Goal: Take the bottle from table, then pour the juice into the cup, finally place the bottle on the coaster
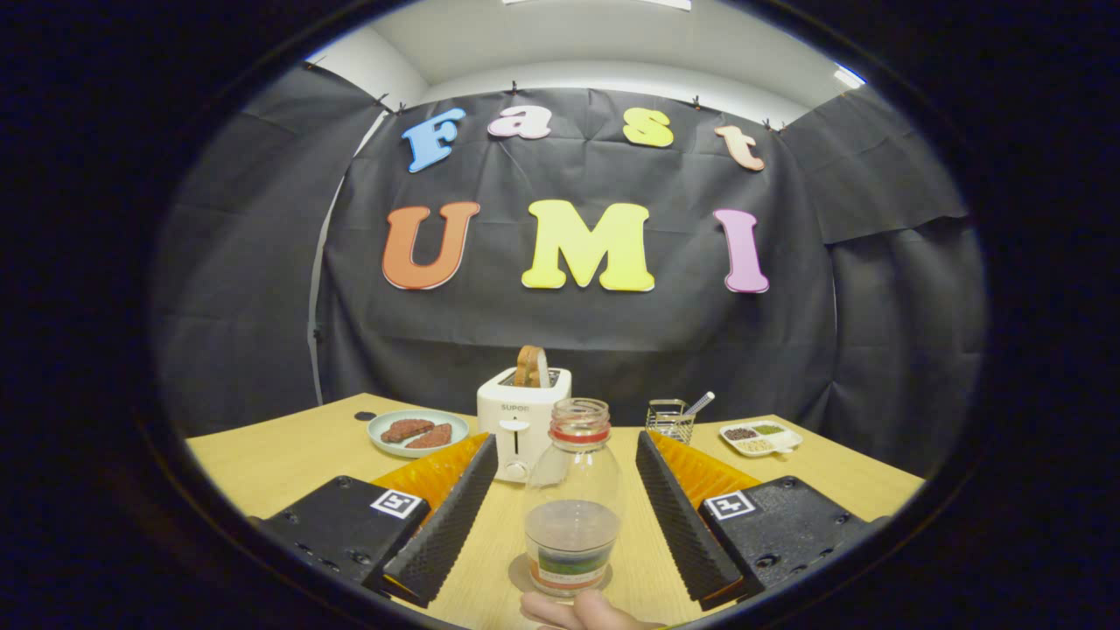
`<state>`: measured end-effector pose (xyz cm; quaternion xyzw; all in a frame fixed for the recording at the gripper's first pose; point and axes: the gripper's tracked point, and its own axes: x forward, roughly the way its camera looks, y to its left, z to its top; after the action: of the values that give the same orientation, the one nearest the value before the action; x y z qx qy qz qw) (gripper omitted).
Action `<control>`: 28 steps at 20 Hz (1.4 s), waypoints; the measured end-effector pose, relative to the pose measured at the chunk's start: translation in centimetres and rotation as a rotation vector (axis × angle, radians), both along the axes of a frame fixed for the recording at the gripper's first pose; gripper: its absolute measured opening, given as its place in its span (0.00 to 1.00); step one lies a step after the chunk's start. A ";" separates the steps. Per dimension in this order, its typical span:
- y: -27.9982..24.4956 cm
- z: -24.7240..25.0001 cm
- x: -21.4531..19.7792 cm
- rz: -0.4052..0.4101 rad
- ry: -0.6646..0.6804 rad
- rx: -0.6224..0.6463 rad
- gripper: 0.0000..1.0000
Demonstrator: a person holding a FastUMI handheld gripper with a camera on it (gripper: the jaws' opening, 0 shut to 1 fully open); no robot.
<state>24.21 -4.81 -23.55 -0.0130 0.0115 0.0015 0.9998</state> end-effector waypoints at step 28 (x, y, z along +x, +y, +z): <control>-1.1 19.7 -22.1 -0.051 0.013 0.019 1.00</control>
<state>2.06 -5.92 -3.87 -0.0035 0.0182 -0.0237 0.9995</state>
